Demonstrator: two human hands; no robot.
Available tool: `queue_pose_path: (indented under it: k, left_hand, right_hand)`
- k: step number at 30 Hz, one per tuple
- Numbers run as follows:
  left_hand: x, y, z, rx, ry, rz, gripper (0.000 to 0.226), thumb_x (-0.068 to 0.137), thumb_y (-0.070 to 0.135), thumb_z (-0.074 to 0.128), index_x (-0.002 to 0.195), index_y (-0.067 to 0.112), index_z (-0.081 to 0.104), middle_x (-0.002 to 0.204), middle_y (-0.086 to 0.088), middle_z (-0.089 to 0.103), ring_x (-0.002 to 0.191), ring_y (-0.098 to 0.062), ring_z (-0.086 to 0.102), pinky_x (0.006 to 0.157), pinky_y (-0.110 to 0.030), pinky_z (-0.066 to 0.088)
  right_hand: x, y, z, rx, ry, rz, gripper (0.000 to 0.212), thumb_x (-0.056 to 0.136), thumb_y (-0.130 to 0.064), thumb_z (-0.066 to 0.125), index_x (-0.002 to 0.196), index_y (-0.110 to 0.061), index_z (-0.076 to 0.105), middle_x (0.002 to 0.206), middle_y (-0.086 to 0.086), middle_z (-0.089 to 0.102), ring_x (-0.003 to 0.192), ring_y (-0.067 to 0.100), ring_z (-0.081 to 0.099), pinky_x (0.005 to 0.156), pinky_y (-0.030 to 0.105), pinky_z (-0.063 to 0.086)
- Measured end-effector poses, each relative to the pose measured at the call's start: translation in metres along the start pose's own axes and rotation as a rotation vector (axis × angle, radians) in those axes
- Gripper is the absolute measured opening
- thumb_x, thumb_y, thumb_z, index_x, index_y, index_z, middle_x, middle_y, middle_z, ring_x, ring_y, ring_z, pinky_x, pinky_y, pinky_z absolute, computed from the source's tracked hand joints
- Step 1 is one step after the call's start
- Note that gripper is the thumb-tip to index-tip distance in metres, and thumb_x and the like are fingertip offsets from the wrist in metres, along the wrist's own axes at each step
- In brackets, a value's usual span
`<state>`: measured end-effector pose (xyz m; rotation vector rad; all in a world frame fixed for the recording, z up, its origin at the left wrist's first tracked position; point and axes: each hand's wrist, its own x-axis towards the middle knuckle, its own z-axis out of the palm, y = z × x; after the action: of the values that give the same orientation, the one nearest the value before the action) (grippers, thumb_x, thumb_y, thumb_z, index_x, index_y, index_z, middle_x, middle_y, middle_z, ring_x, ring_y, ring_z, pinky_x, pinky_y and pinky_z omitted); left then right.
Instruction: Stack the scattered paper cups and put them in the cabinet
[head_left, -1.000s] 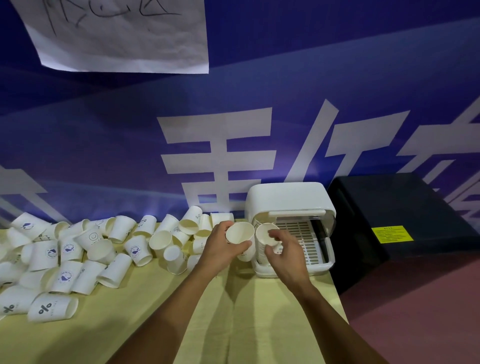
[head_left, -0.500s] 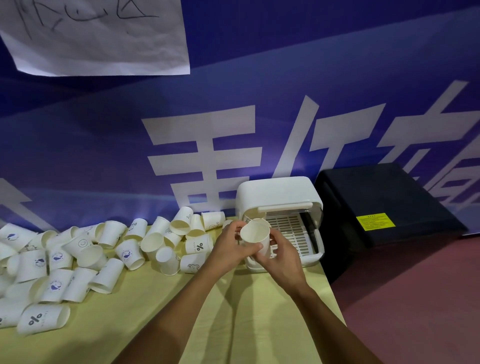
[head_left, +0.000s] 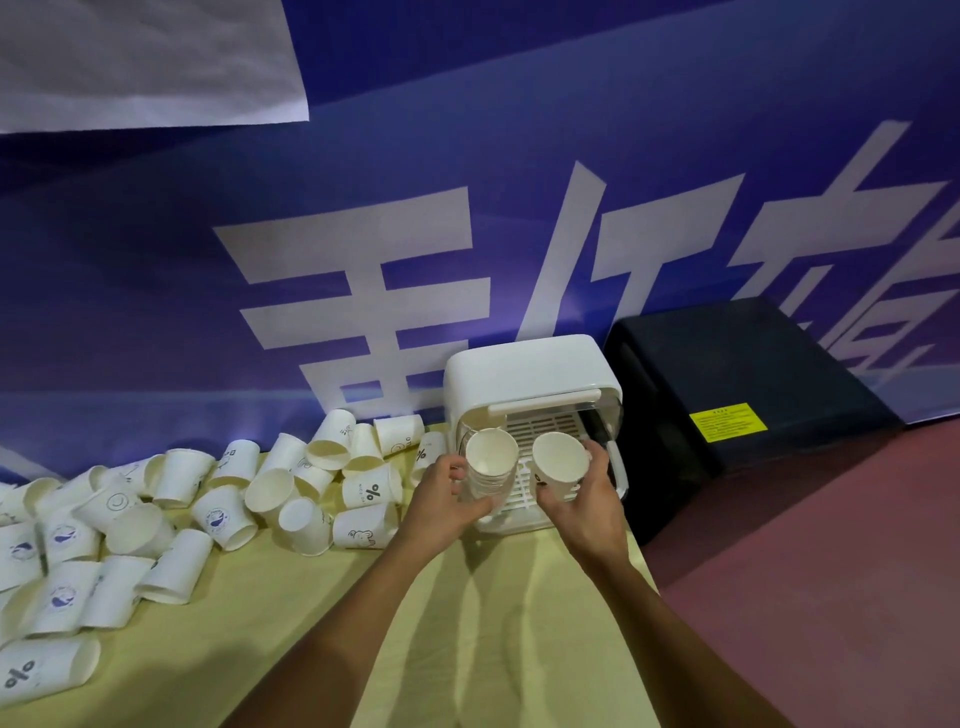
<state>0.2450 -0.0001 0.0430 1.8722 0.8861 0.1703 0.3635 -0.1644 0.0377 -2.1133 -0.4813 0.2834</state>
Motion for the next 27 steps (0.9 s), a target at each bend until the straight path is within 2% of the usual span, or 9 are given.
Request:
queue_pose_path:
  k: [4, 7, 12, 15, 19, 23, 27]
  left_hand:
    - [0.009, -0.015, 0.003, -0.003, 0.005, -0.053, 0.070, 0.073, 0.034, 0.086, 0.130, 0.015, 0.049, 0.123, 0.000, 0.055, 0.105, -0.015, 0.057, 0.082, -0.026, 0.045]
    - [0.016, -0.024, 0.007, -0.004, 0.023, -0.087, 0.070, 0.073, 0.033, 0.086, 0.130, 0.015, 0.049, 0.122, 0.000, 0.056, 0.103, -0.015, 0.058, 0.083, -0.027, 0.047]
    - [0.026, -0.037, 0.012, -0.007, 0.025, -0.137, 0.065, 0.075, 0.028, 0.085, 0.128, 0.016, 0.049, 0.115, 0.003, 0.057, 0.097, -0.008, 0.056, 0.072, -0.014, 0.042]
    - [0.031, -0.044, 0.013, -0.010, 0.028, -0.174, 0.065, 0.075, 0.023, 0.085, 0.130, 0.015, 0.050, 0.112, 0.004, 0.057, 0.096, -0.007, 0.057, 0.071, -0.012, 0.042]
    - [0.037, -0.053, 0.013, 0.011, 0.036, -0.210, 0.065, 0.073, 0.022, 0.086, 0.128, 0.015, 0.051, 0.117, -0.002, 0.058, 0.092, -0.004, 0.057, 0.067, -0.008, 0.042]
    - [0.041, -0.055, 0.015, 0.021, 0.027, -0.216, 0.066, 0.073, 0.022, 0.086, 0.129, 0.016, 0.051, 0.115, 0.002, 0.057, 0.098, -0.010, 0.059, 0.069, -0.009, 0.041]
    - [0.042, -0.056, 0.015, 0.029, 0.020, -0.206, 0.064, 0.073, 0.022, 0.085, 0.127, 0.018, 0.052, 0.113, 0.004, 0.058, 0.095, -0.006, 0.058, 0.067, -0.008, 0.040]
  right_hand:
    - [0.017, 0.012, 0.011, -0.062, -0.049, 0.006, 0.085, 0.076, -0.043, 0.073, 0.147, -0.028, 0.029, 0.135, -0.002, 0.059, 0.121, 0.020, 0.058, 0.095, 0.043, 0.052]
    - [0.032, 0.021, 0.020, -0.114, -0.094, 0.062, 0.075, 0.076, -0.032, 0.077, 0.139, -0.024, 0.038, 0.127, 0.001, 0.062, 0.115, 0.024, 0.061, 0.091, 0.040, 0.053]
    - [0.052, 0.034, 0.039, -0.143, -0.156, 0.061, 0.074, 0.069, -0.022, 0.075, 0.132, -0.026, 0.037, 0.118, 0.002, 0.063, 0.105, 0.025, 0.062, 0.085, 0.044, 0.056]
    - [0.064, 0.036, 0.049, -0.173, -0.204, 0.084, 0.076, 0.070, -0.017, 0.076, 0.130, -0.027, 0.032, 0.120, 0.003, 0.062, 0.104, 0.027, 0.063, 0.085, 0.047, 0.057]
    - [0.073, 0.046, 0.060, -0.214, -0.225, 0.098, 0.076, 0.068, -0.018, 0.077, 0.130, -0.027, 0.034, 0.115, 0.004, 0.066, 0.100, 0.029, 0.067, 0.083, 0.047, 0.058]
    - [0.074, 0.055, 0.066, -0.262, -0.254, 0.106, 0.074, 0.071, -0.020, 0.078, 0.134, -0.024, 0.039, 0.118, 0.003, 0.067, 0.102, 0.029, 0.067, 0.083, 0.042, 0.057]
    - [0.075, 0.057, 0.067, -0.286, -0.270, 0.107, 0.076, 0.070, -0.021, 0.078, 0.136, -0.024, 0.039, 0.120, 0.004, 0.065, 0.102, 0.029, 0.066, 0.083, 0.041, 0.056]
